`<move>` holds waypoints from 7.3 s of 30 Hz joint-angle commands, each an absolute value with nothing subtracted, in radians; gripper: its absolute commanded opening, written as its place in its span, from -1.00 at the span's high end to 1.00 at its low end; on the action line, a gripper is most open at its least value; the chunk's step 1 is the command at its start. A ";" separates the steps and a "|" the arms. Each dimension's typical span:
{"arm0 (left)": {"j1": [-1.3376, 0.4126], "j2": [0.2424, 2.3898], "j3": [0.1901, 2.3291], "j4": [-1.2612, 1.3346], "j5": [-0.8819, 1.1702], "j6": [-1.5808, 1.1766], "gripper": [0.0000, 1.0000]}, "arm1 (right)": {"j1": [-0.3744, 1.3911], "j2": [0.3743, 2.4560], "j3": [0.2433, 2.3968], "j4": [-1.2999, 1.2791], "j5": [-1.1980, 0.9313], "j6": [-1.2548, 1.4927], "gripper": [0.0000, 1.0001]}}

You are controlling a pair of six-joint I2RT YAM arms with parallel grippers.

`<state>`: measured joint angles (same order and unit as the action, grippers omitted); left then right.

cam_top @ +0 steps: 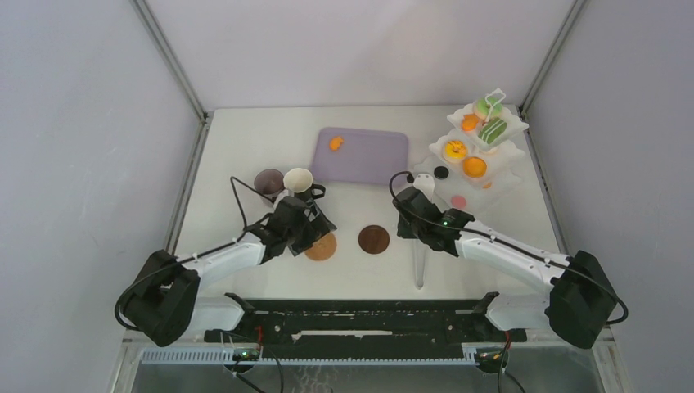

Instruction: Serve the afternoon tea

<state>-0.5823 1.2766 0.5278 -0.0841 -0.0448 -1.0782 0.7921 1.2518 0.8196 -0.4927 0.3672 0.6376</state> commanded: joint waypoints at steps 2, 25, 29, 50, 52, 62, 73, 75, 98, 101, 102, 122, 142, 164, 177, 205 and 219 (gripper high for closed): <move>-0.625 1.166 0.627 -0.335 -0.163 -0.967 -0.99 | 0.788 1.171 0.858 -0.515 0.355 0.627 0.46; -0.405 1.120 0.760 -0.466 -0.465 -0.603 -0.98 | 0.876 1.277 0.984 -0.461 0.265 0.531 0.22; -0.347 1.183 0.744 -0.348 -0.405 -0.588 -0.72 | 0.874 1.270 0.981 -0.477 0.287 0.533 0.22; -0.265 1.504 0.911 -0.242 -0.359 -0.547 0.08 | 0.874 1.296 0.972 -0.450 0.265 0.541 -0.12; -0.259 1.523 0.927 -0.246 -0.351 -0.541 0.08 | 0.874 1.298 0.972 -0.438 0.255 0.536 -0.12; -0.248 1.511 0.955 -0.266 -0.308 -0.554 0.85 | 0.824 1.336 0.984 -0.368 0.046 0.439 -0.34; -0.267 1.154 0.847 -0.461 -0.366 -0.490 0.99 | 0.817 1.448 1.115 -0.377 0.040 0.387 -0.37; -0.294 1.059 0.810 -0.493 -0.357 -0.483 0.99 | 0.808 1.451 1.115 -0.378 0.049 0.403 -0.37; -0.823 0.862 0.555 -0.431 -0.347 -0.610 1.00 | 0.734 1.439 1.102 -0.358 -0.050 0.294 -0.47; -0.832 0.866 0.529 -0.399 -0.338 -0.614 0.99 | 0.740 1.507 1.144 -0.319 -0.131 0.194 -0.49; -0.835 0.870 0.521 -0.388 -0.336 -0.614 1.00 | 0.743 1.538 1.170 -0.309 -0.148 0.166 -0.50; -0.847 0.898 0.547 -0.411 -0.272 -0.558 0.14 | 0.755 1.974 1.546 -0.195 -0.344 -0.158 -0.59; -0.845 0.648 0.835 -0.780 -0.421 -0.617 -0.62 | 0.796 2.232 1.836 -0.314 -0.313 -0.242 -0.36; -0.844 0.647 0.996 -0.802 -0.524 -0.613 -0.57 | 0.789 1.784 1.605 -0.268 0.008 -0.033 1.00; -0.819 0.743 1.030 -0.709 -0.503 -0.574 -0.58 | 0.930 1.263 1.031 -0.266 0.416 0.248 1.00; -0.752 0.747 0.951 -0.691 -0.424 -0.612 -0.60 | 1.063 1.293 0.793 -0.242 0.529 0.620 1.00; -0.740 0.730 0.937 -0.703 -0.423 -0.620 -0.61 | 1.070 1.381 0.799 -0.266 0.526 0.658 1.00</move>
